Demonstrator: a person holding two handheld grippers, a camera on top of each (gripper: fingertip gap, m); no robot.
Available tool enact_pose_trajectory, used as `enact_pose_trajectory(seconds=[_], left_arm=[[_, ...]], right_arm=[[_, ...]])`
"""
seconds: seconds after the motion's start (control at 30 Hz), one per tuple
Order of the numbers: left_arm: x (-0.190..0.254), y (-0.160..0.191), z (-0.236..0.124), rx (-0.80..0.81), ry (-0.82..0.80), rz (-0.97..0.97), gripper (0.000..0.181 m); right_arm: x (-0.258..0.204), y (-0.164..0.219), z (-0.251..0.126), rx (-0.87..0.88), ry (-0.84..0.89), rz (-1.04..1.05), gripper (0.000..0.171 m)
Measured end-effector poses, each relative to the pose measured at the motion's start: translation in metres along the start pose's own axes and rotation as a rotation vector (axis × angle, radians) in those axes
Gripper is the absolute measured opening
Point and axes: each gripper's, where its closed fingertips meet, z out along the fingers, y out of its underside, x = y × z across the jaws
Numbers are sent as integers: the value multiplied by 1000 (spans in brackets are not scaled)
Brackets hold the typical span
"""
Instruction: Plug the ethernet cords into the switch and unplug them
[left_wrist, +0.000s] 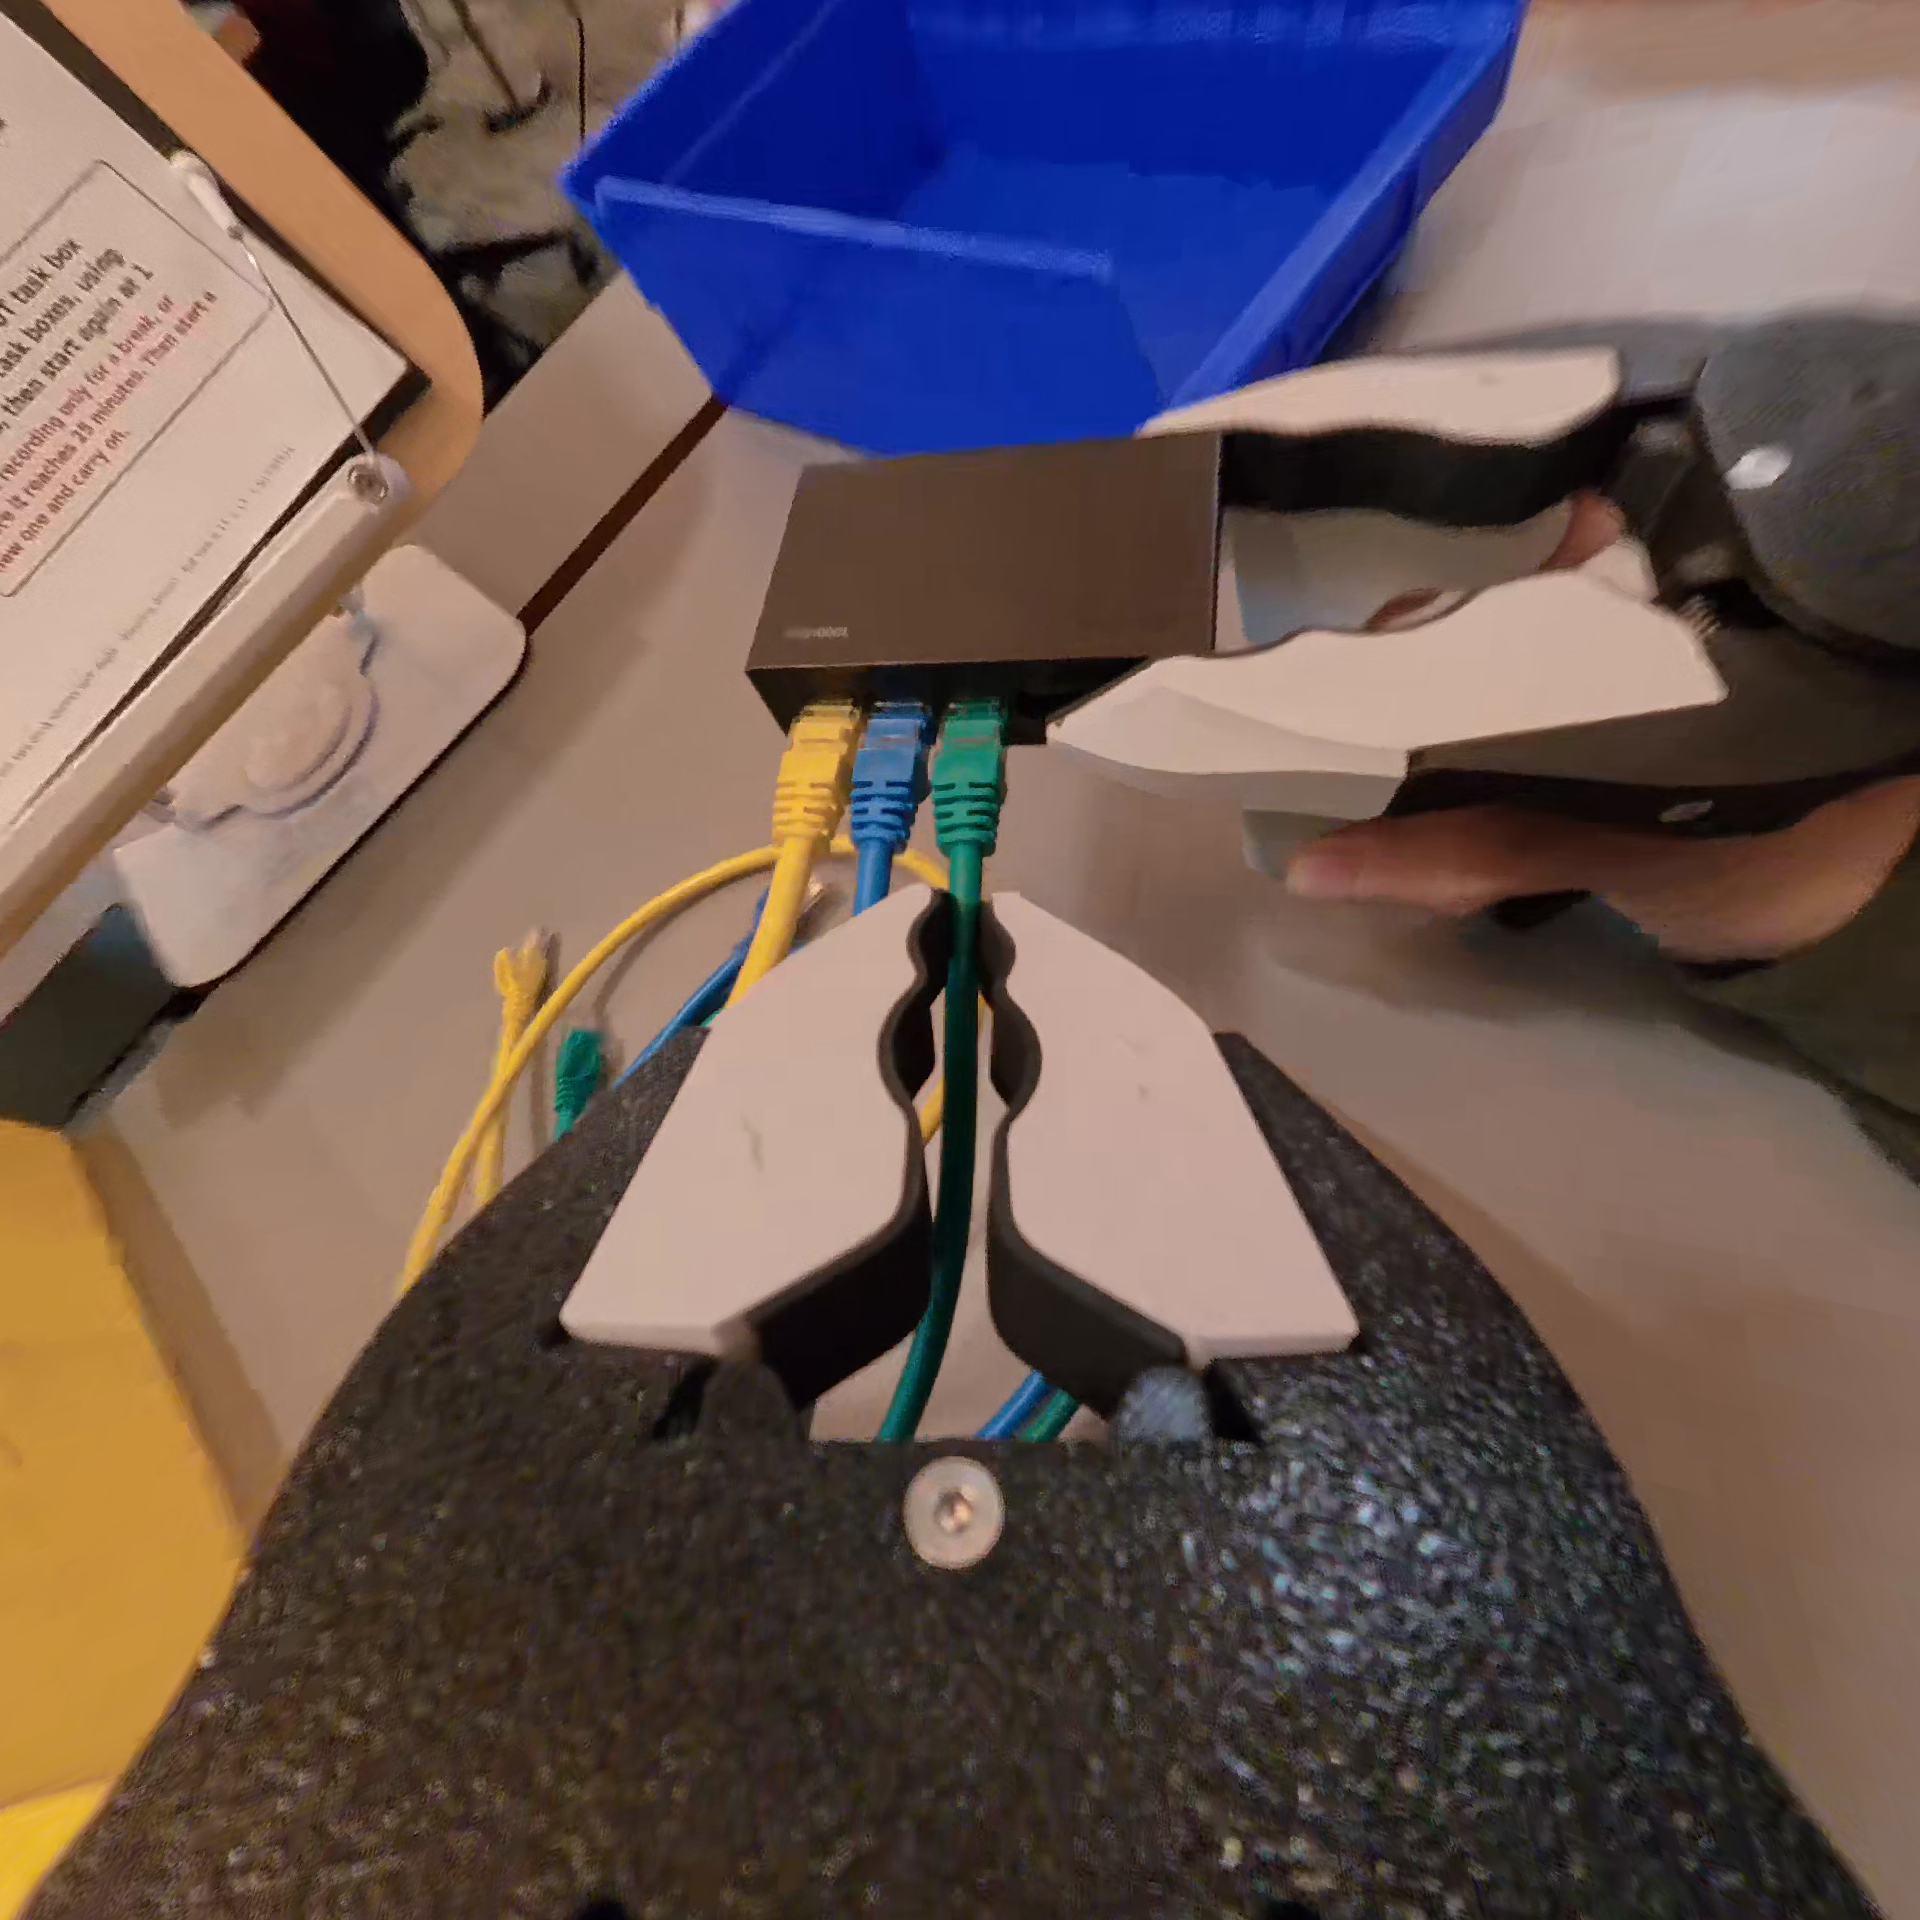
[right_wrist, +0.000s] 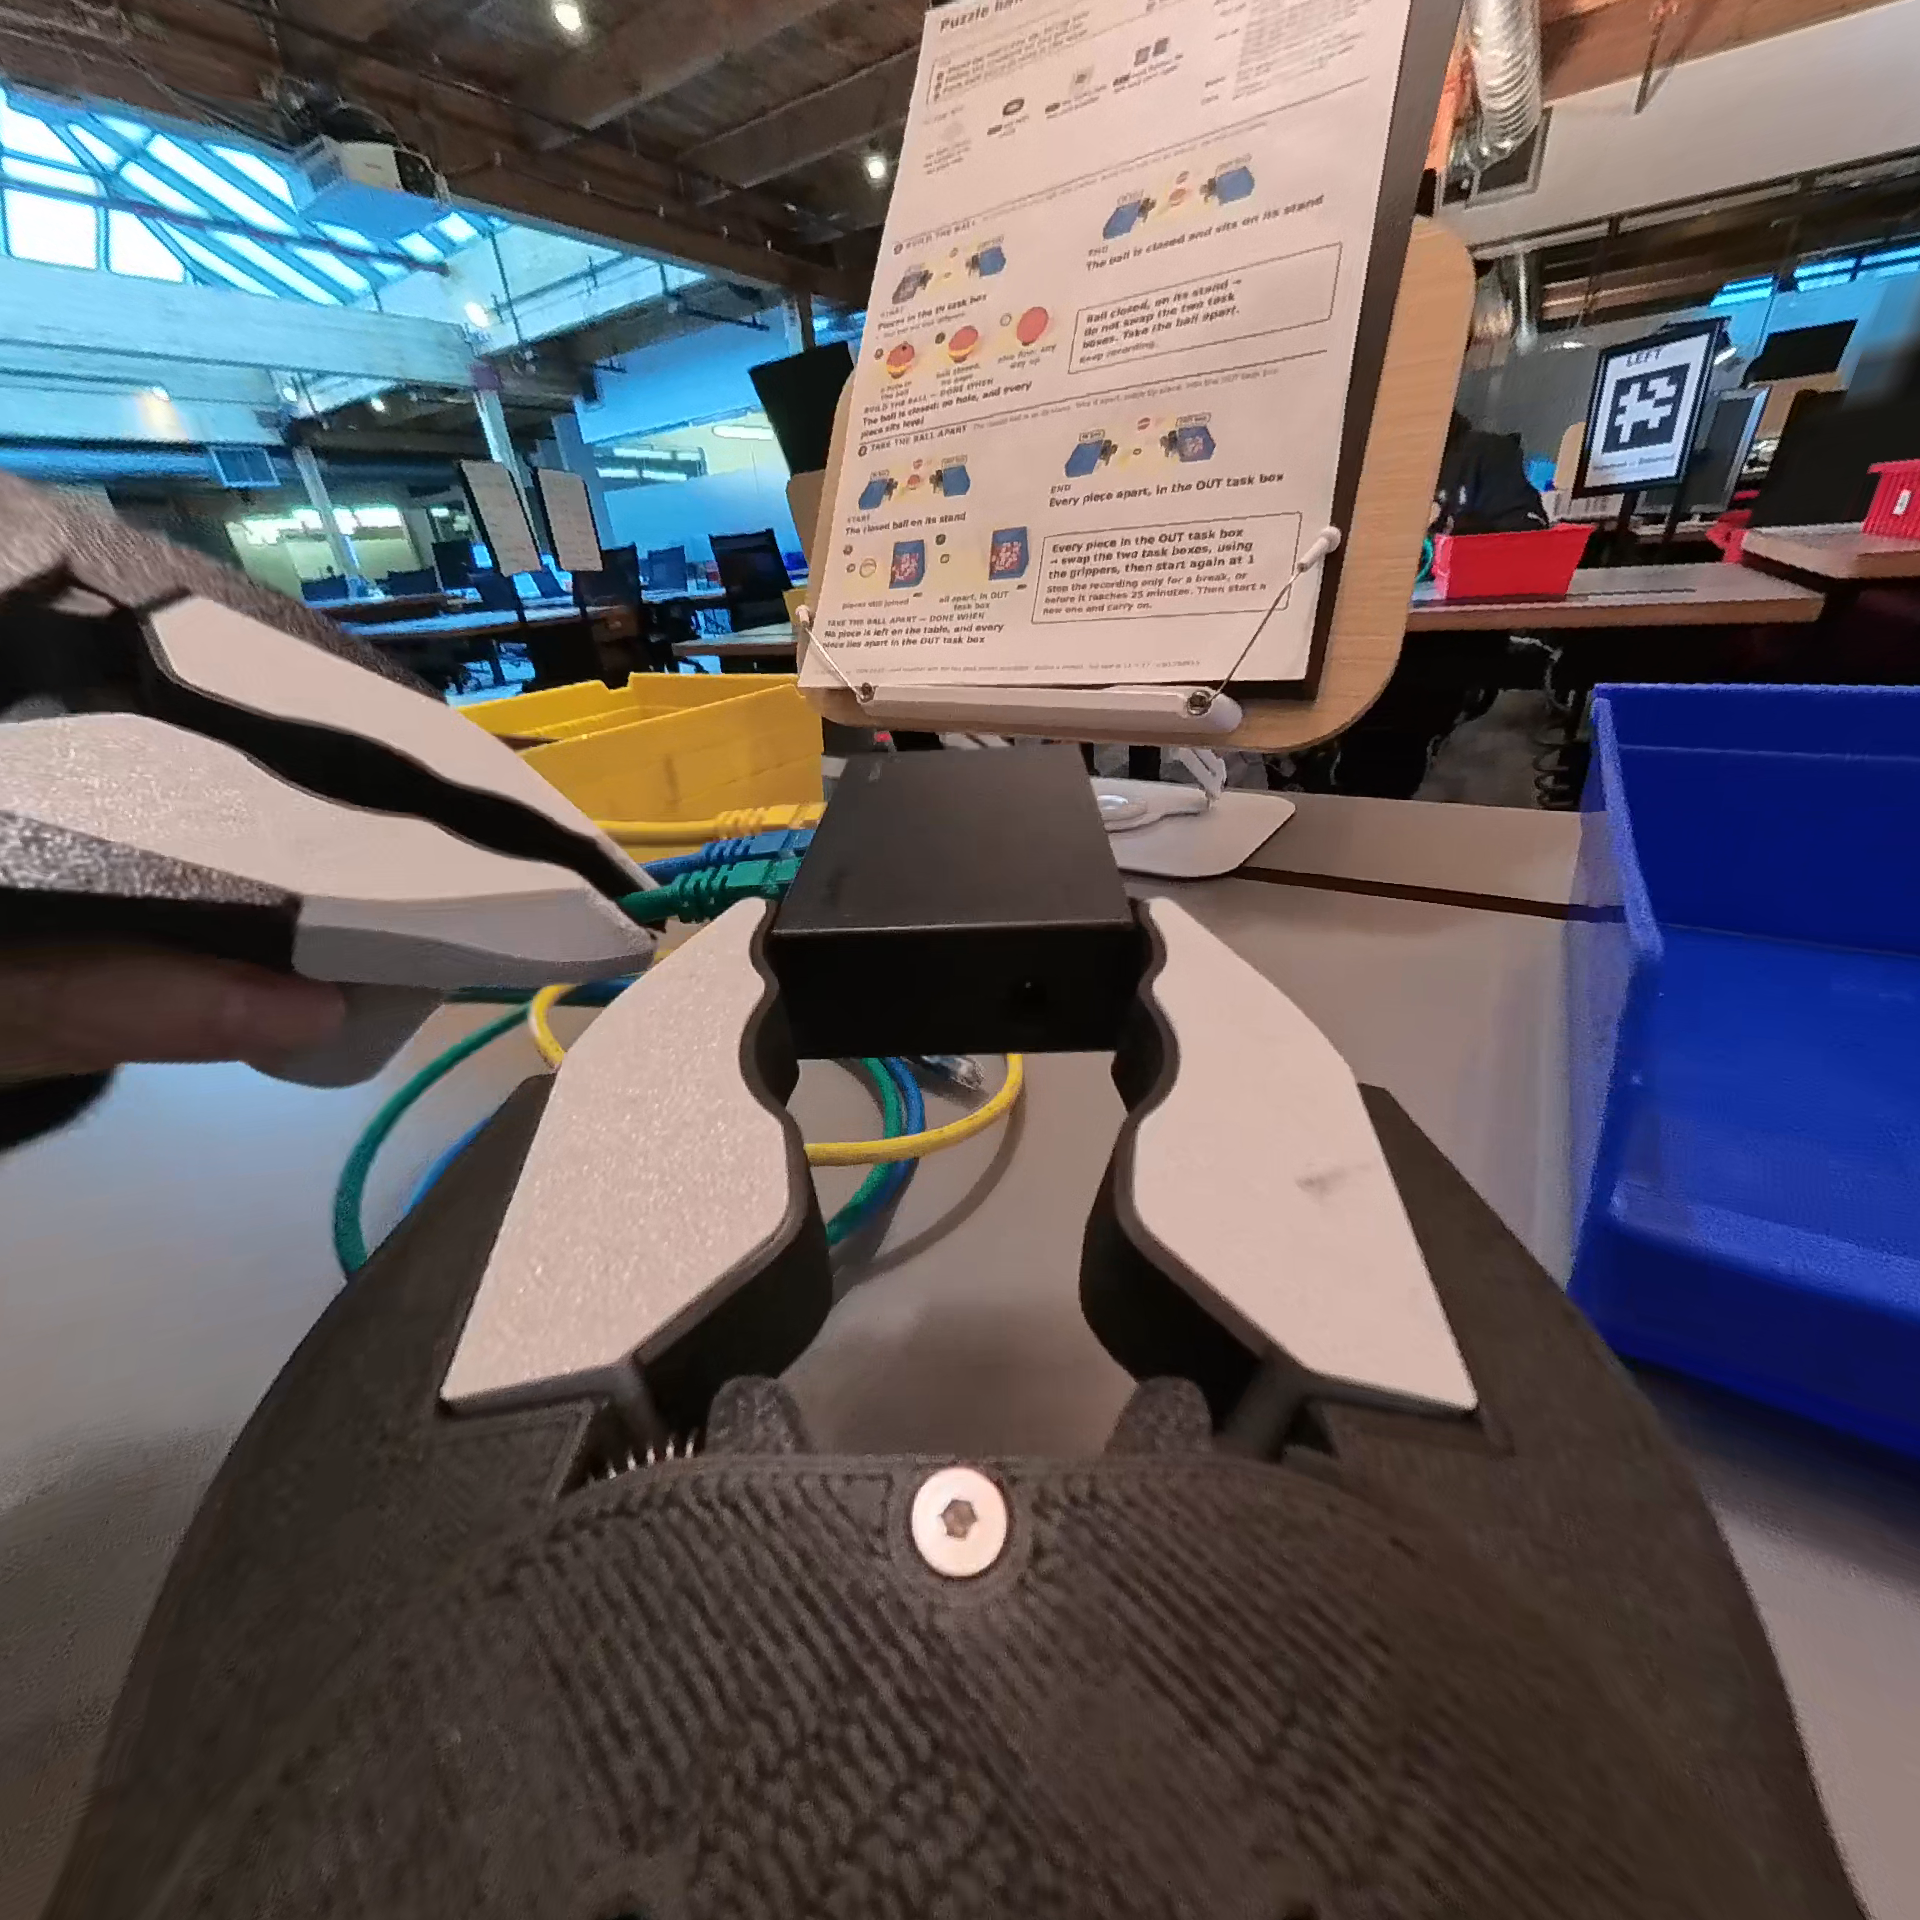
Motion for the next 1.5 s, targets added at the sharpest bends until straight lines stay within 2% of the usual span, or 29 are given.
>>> enact_pose_trajectory(seconds=[0.07,0.17,0.23,0.3,0.4,0.5,0.6,0.7,0.8,1.07,1.23,1.3,1.37,1.5], left_arm=[[1,-2,-1,63,47,-53,4],[-3,-1,5,75,-31,30,5],[0,-8,3,126,-18,2,5],[4,-20,-7,220,34,-58,5],[9,-34,-37,370,112,-131,17],[-12,-12,-63,388,50,-170,29],[-51,43,-77,321,-89,-212,43],[-72,102,-79,237,-91,-345,53],[-81,132,-83,231,-63,-454,56],[-89,148,-80,192,-65,-467,55],[-91,147,-83,220,-50,-491,51],[-91,147,-83,219,-43,-502,49],[-90,147,-82,215,-23,-509,48],[-87,147,-81,210,4,-510,47]], right_arm=[[-1,-1,-1,6,-9,6,62],[3,1,2,-14,25,-7,62],[6,-2,-1,10,20,16,62],[10,-3,-3,18,37,18,62],[14,-3,-4,18,61,-3,61],[15,-13,-6,33,72,-38,62],[13,-34,-8,75,74,-65,62],[14,-66,-4,115,82,-104,62],[22,-111,6,161,83,-135,62],[58,-267,27,260,109,-339,62],[114,-339,27,253,298,-565,62],[140,-342,26,220,380,-653,62],[165,-325,28,182,428,-680,62],[209,-238,37,12,462,-710,61]])
